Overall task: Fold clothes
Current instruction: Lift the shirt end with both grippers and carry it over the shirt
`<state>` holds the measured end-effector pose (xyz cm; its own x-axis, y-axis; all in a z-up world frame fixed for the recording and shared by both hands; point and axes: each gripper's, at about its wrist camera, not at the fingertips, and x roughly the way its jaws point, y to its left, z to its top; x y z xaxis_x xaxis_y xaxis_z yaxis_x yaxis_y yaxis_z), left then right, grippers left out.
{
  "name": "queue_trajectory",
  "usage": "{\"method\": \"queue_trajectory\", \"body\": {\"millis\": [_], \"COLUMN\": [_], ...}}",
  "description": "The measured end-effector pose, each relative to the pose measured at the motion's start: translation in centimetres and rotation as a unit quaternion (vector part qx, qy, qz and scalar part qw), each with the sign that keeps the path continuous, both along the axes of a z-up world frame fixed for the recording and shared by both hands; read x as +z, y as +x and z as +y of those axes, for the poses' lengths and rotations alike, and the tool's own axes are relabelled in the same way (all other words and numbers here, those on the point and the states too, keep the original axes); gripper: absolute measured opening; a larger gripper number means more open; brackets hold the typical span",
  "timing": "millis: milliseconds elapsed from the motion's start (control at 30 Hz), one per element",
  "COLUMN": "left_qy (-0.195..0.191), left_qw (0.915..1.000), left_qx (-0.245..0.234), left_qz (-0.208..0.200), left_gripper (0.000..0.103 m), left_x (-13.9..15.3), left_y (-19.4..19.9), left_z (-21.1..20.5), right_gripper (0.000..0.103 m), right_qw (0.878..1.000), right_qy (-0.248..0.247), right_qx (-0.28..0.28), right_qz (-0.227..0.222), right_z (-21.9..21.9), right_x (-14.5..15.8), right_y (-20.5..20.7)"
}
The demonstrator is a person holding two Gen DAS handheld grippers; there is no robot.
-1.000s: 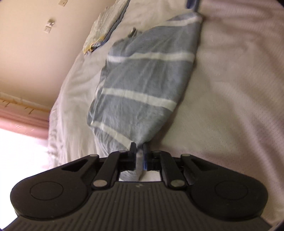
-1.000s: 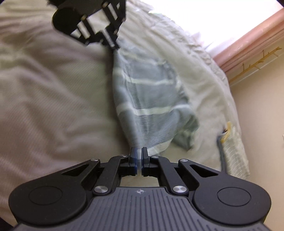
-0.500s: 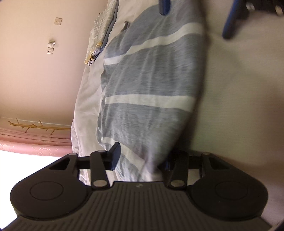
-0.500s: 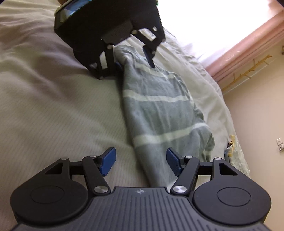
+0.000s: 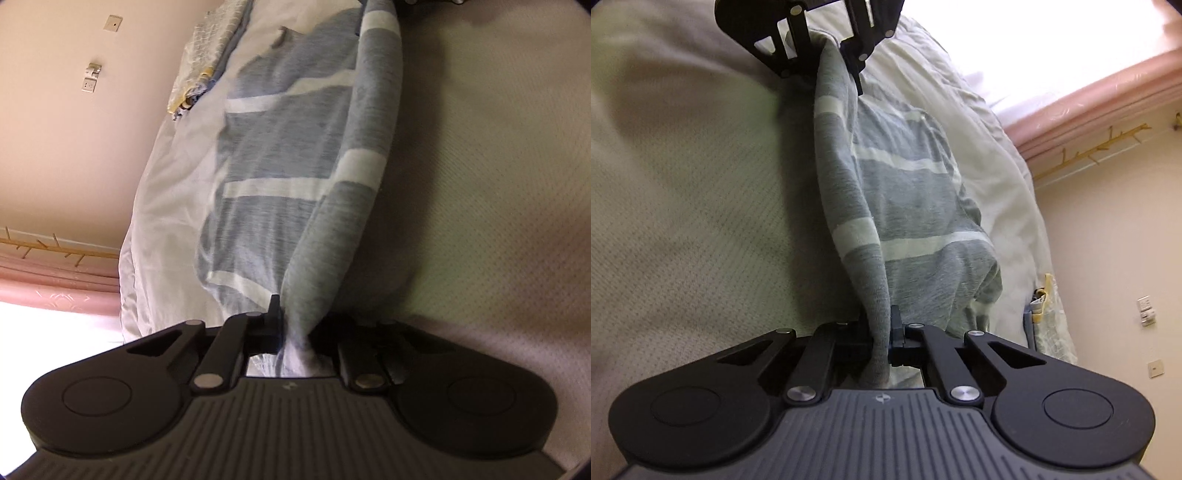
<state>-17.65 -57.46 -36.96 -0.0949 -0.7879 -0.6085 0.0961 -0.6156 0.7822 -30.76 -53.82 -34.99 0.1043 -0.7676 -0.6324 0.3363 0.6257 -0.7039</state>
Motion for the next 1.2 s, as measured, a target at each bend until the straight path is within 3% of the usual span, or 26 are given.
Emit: {"method": "queue_trajectory", "body": {"millis": [267,867,1200], "left_qy": [0.029,0.026,0.014], "left_qw": [0.9987,0.9986,0.9993], "left_qx": [0.033,0.036,0.024], "left_qz": [0.025,0.03,0.026], "left_gripper": [0.006,0.006,0.006], "left_x": [4.4,12.7,15.8], "left_y": [0.0,0.5,0.2], "left_z": [-1.6,-3.2,-3.5], "right_gripper": [0.002,0.002,0.002], "right_qw": [0.996,0.988,0.987], "right_qy": [0.072,0.115,0.12], "right_qx": [-0.014,-0.043,-0.045], "right_qz": [-0.057,-0.096,-0.101], "right_z": [-1.3,-3.4,-4.0], "right_x": [5.1,15.7,18.9], "right_y": [-0.3,-0.4,-0.5]}}
